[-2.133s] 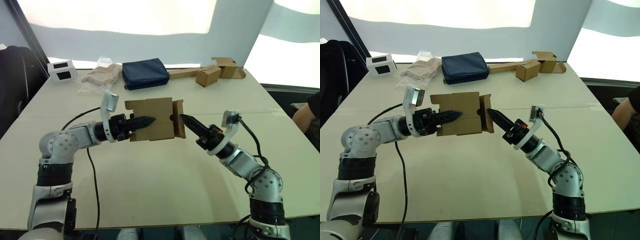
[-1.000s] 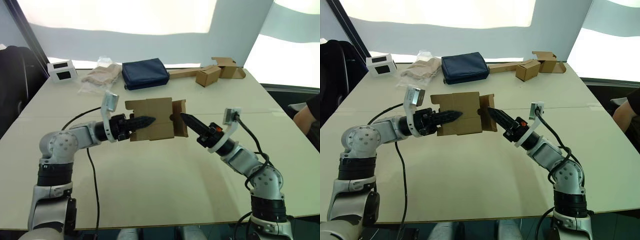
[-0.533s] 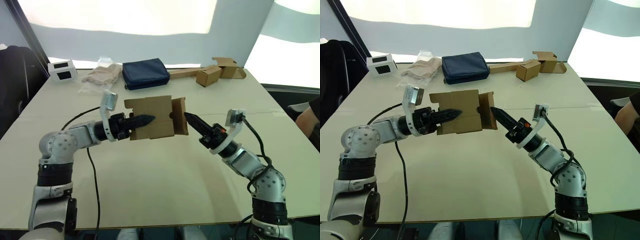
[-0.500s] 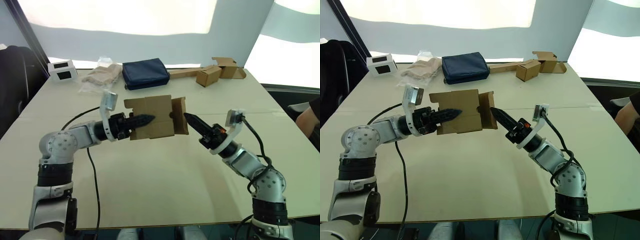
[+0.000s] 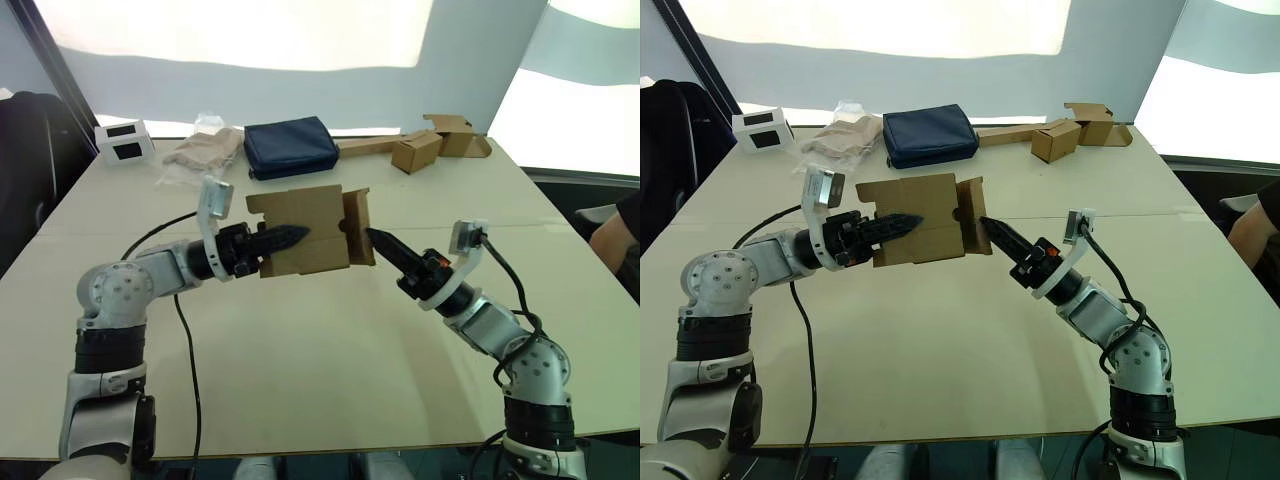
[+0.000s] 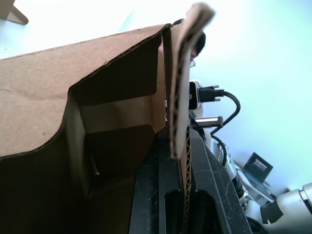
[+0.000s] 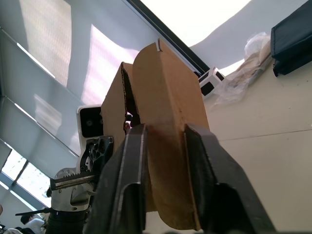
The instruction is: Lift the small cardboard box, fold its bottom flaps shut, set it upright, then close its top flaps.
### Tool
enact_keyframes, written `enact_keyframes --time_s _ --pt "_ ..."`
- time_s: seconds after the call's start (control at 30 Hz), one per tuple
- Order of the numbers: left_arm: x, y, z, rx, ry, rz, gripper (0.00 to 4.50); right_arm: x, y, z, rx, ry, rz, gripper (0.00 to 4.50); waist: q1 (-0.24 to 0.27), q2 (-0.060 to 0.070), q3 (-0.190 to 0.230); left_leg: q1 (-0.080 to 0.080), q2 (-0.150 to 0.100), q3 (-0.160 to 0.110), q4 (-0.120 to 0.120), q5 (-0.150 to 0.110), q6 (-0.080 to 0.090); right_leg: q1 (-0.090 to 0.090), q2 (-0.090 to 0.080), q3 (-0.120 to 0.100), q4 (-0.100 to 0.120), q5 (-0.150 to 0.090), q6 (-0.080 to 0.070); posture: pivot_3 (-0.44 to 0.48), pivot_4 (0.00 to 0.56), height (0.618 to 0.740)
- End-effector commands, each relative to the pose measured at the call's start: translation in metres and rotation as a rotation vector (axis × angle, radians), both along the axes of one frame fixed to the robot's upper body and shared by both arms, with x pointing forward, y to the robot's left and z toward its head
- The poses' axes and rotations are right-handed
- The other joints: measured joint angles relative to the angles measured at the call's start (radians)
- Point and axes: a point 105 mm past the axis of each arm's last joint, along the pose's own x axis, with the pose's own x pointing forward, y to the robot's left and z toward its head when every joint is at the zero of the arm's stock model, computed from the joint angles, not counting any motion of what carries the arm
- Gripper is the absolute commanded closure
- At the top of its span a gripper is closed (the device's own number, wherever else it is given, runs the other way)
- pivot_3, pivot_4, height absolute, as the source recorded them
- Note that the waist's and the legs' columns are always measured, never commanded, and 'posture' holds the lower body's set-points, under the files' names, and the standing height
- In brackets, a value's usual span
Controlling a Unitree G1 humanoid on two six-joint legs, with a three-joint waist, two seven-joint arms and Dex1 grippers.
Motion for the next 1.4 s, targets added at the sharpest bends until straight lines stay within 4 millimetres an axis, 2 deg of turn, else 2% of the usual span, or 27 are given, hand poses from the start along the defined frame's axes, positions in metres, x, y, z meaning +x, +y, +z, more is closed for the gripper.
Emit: enact_keyframes --time_s 0.03,0.33,0.77,1.07,1.4 --pt "-0.006 -0.002 0.011 -0.021 -0.048 -0.028 4.5 -0.003 0.001 0.01 0.002 -0.05 0.003 4.42 0.0 0.0 0.0 0.0 0.0 0.0 0.0 0.0 0.0 0.0 0.0 0.0 0.0 0.0 0.0 0.0 0.15 0.74" --pt "-0.007 -0.003 0.011 -0.006 -0.069 -0.026 4.5 -0.001 0.004 0.013 -0.036 -0.074 -0.014 4.42 0.0 0.0 0.0 0.0 0.0 0.0 0.0 0.0 0.0 0.0 0.0 0.0 0.0 -0.001 -0.001 0.0 0.15 0.74" --pt "-0.001 -0.006 0.011 0.019 -0.106 -0.005 4.5 0.004 0.008 0.024 -0.187 -0.216 -0.116 4.42 0.0 0.0 0.0 0.0 0.0 0.0 0.0 0.0 0.0 0.0 0.0 0.0 0.0 -0.001 -0.002 0.0 0.15 0.74" --pt "0.003 -0.008 0.018 -0.018 -0.098 0.006 4.5 0.001 0.024 0.027 -0.323 -0.319 -0.144 4.42 0.001 0.0 0.0 0.0 0.0 0.0 0.0 0.0 0.0 0.0 0.0 0.0 -0.001 -0.001 -0.002 0.0 0.15 0.74" --pt "0.006 -0.011 0.019 -0.032 -0.084 0.009 4.5 0.0 0.034 0.026 -0.397 -0.379 -0.157 4.42 0.001 0.0 0.0 0.0 0.0 0.0 0.0 0.0 0.0 0.0 0.0 0.0 -0.001 -0.001 -0.001 0.0 0.15 0.74"
